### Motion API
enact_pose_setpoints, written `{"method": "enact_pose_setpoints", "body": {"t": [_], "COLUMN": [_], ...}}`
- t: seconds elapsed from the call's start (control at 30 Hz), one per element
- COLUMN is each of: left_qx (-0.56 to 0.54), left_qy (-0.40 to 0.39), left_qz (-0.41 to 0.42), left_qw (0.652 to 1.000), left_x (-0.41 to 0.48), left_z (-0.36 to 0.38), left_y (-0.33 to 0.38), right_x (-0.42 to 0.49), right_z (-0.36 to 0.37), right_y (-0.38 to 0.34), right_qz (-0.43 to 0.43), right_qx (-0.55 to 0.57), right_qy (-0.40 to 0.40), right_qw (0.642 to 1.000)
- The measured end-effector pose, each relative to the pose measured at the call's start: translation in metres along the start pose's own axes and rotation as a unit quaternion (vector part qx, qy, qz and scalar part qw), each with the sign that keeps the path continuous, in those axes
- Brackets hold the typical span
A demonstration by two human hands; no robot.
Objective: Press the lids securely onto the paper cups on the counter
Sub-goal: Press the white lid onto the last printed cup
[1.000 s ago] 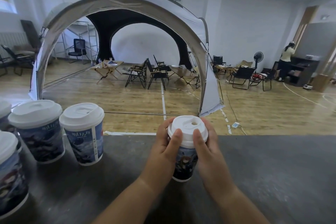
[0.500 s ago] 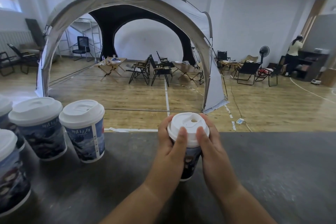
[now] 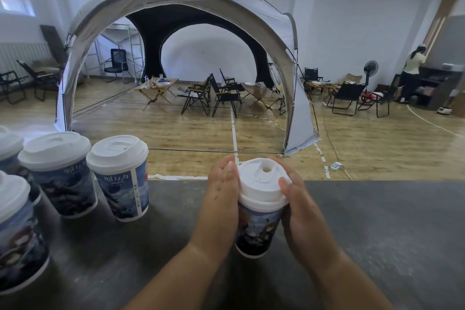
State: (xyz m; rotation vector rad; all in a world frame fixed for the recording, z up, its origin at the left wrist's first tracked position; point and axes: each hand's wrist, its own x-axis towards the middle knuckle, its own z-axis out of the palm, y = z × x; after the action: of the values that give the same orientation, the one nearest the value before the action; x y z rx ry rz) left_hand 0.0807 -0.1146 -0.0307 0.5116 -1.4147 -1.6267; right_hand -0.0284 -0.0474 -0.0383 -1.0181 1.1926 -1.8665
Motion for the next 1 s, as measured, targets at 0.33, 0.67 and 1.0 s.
{"method": "enact_pose_setpoints", "body": {"t": [0.33, 0.67, 1.0], "left_qx": [0.002, -0.053, 0.002], "left_qy": [-0.034, -0.071, -0.064], "left_qz": [-0.020, 0.002, 0.059], "left_qw": [0.999, 0.996, 0.996], "left_x": [0.009, 0.006, 0.001], "left_z": [-0.008, -0.004, -0.004], "left_y": [0.007, -0.007, -0.010], "right_x": [0.012, -0.004, -0.006], "right_z": [-0.008, 0.003, 0.000], "right_y": [-0.006, 0.006, 0.009], "right_qz": [0.054, -0.121, -0.124], "right_qx": [0.003, -0.136, -0.232], "right_qy": [-0.098, 0.073, 0.059], "right_qw": [0.994, 0.981, 0.963]}}
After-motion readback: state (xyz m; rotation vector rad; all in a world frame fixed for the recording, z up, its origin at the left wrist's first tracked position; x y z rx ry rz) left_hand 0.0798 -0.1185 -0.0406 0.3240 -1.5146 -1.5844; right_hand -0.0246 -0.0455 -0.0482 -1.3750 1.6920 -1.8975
